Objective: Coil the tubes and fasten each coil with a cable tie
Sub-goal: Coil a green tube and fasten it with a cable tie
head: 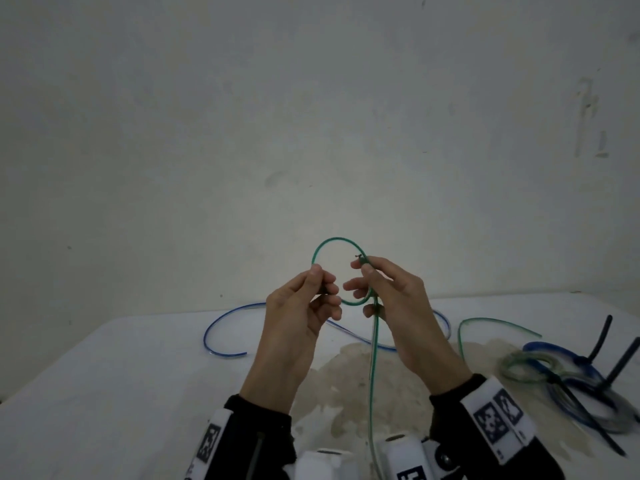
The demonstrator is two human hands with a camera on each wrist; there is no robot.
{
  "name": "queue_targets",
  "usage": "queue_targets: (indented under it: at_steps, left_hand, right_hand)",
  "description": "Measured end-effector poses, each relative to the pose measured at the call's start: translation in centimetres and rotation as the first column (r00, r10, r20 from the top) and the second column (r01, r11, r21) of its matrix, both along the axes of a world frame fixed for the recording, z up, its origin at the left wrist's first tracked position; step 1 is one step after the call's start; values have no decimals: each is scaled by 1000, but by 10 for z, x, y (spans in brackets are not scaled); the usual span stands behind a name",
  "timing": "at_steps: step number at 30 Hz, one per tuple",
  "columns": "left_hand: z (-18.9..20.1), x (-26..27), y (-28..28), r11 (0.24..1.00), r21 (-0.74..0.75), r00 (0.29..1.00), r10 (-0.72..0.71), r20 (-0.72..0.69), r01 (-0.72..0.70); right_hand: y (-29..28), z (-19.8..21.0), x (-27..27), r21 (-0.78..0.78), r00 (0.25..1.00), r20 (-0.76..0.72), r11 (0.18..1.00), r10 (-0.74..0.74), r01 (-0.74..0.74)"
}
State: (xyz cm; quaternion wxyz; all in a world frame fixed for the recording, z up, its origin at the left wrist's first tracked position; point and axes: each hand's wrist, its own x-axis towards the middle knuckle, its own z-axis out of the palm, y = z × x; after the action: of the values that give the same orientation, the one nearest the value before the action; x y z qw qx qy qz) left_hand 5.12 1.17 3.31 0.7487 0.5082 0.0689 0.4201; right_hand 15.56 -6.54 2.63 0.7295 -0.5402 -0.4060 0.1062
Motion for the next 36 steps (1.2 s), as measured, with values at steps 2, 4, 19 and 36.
queue_targets:
  at_steps: [2,4,19,36]
  left_hand:
    - [0,-2,3,998,67,996,-14,-90,20]
    - [-1,-3,10,970,238,969,107,-222,-52]
    - [6,-14,16,723,680,968,238,-80,-122]
    - [7,-15,15,779,600,965,257,-44,-181]
  right_hand:
    - [-3,2,2,23,1000,-11,999,27,-27]
    - [-7,5,8,27,997,70,999,24,-26]
    - [-20,14,9,-211,936,231,953,265,-218]
    - [-20,21,-2,-103,963,153,973,221,-207]
